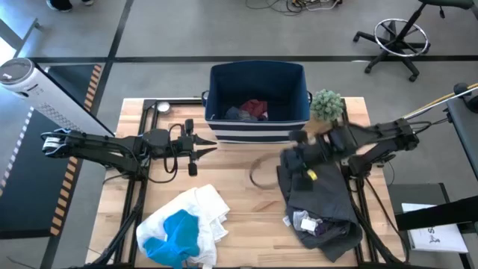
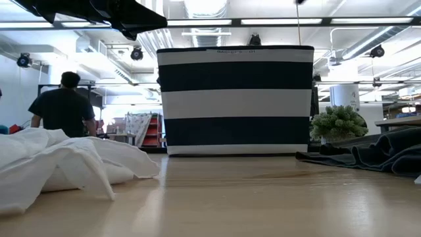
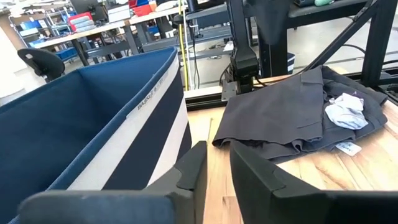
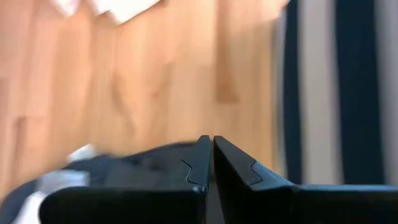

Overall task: Sort clothes
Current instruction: Put the gray sock into the blue bin

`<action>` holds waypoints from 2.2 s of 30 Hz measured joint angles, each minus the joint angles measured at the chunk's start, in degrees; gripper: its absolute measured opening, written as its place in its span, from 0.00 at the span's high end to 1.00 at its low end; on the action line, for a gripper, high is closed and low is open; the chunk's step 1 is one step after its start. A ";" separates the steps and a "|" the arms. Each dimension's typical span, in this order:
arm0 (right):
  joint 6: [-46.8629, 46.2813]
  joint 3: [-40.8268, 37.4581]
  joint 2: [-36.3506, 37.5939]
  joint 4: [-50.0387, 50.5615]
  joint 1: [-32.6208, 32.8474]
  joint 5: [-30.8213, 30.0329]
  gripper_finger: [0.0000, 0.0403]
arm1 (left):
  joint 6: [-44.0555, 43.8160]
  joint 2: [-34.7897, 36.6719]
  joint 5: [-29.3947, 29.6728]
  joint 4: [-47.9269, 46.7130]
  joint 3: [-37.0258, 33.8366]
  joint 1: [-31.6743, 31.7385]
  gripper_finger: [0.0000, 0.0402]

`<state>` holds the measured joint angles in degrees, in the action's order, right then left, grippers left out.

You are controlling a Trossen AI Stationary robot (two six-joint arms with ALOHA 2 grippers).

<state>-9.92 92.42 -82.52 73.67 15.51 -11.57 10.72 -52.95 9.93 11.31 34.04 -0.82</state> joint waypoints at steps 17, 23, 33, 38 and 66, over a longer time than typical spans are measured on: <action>-23.73 -21.11 1.09 -14.32 15.37 15.15 0.57 | -1.02 0.03 0.00 -0.36 0.00 -0.13 0.93; -23.55 -26.85 1.09 -16.78 14.48 16.56 0.48 | -1.66 0.03 0.00 -1.71 0.02 -0.13 0.91; -23.03 -37.67 1.01 -31.55 11.74 25.44 0.47 | -2.28 0.03 0.00 -2.05 0.02 -0.13 0.90; -23.01 -40.82 1.01 -36.40 10.83 28.56 0.48 | -2.28 0.03 0.00 -2.01 0.02 -0.13 0.91; -5.52 -21.41 -3.30 -22.27 9.95 13.05 0.99 | -2.28 0.03 0.00 -1.95 0.02 -0.13 0.91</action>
<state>-15.43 71.01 -85.82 51.40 25.46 1.48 8.45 -52.93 9.93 9.37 34.06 -0.95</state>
